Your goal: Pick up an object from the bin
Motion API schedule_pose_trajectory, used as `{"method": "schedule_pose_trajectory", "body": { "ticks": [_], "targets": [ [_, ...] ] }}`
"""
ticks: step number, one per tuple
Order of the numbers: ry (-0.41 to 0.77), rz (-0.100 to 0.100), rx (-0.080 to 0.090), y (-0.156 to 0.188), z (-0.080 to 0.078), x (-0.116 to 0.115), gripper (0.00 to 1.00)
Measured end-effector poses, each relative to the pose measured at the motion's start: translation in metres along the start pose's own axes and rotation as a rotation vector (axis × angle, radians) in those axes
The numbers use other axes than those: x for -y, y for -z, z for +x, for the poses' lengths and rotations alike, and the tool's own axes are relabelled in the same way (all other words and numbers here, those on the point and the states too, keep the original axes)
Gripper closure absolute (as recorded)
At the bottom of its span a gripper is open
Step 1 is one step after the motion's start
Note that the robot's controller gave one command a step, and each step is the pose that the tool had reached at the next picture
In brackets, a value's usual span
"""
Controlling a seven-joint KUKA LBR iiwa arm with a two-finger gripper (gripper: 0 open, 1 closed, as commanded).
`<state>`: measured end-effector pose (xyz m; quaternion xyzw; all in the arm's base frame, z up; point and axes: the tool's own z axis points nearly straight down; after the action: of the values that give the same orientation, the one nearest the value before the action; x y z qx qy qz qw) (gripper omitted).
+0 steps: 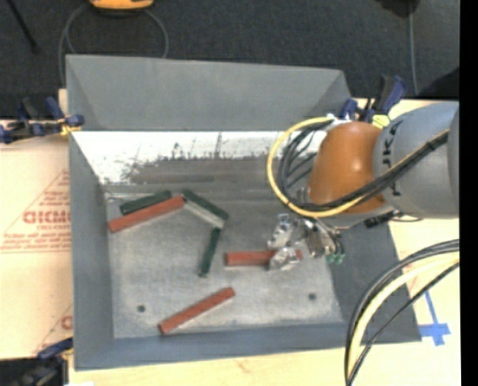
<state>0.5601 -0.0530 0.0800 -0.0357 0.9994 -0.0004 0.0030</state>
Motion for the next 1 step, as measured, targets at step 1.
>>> {"method": "schedule_pose_trajectory", "body": {
  "ticks": [1],
  "targets": [
    [0.000,0.000,0.000,0.0000,0.0000,0.0000,1.00]
  ]
}}
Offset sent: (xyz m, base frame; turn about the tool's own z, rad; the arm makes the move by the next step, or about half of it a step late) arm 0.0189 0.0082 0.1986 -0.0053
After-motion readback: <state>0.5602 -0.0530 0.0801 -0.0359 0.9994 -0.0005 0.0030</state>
